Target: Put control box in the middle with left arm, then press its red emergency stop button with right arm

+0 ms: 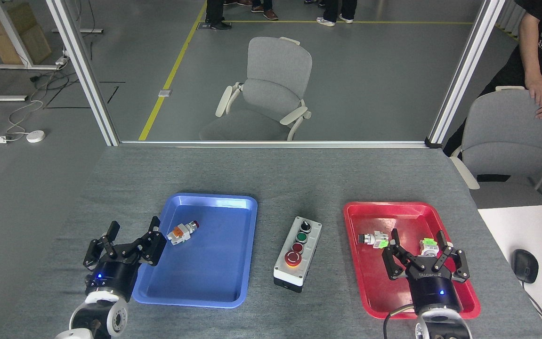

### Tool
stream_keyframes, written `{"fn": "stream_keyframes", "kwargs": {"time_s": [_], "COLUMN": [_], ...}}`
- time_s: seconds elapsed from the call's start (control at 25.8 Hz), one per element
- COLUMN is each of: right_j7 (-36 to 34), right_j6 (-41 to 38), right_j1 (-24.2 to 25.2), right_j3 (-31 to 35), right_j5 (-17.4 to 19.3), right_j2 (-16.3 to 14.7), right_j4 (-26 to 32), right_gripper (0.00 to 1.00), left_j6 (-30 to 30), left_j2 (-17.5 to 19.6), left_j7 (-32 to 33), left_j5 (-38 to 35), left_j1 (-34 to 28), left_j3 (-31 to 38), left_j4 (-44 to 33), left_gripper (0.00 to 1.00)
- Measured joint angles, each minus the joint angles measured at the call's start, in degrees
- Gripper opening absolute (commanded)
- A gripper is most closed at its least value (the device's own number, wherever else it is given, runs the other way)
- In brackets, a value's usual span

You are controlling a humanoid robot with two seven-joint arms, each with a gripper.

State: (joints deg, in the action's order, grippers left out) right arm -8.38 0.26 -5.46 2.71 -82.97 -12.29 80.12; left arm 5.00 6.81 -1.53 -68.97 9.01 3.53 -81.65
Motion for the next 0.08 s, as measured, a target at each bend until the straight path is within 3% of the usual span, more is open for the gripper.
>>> {"fn": "stream_keyframes", "kwargs": {"time_s": [0.08], "right_j7": [0.0], "right_j6": [-0.1], "right_j1": [0.1], "right_j3": [0.0], "right_j5": [0.1], "right_j2": [0.0], "right_j4": [0.2], "right_gripper": [0.98], "left_j6": [0.0], "left_j2": [0.0], "left_j7": [0.0], "left_j5": [0.0], "left_j1": [-0.1], "left_j3": [0.0], "left_j4": [0.0], "left_gripper": [0.99]}}
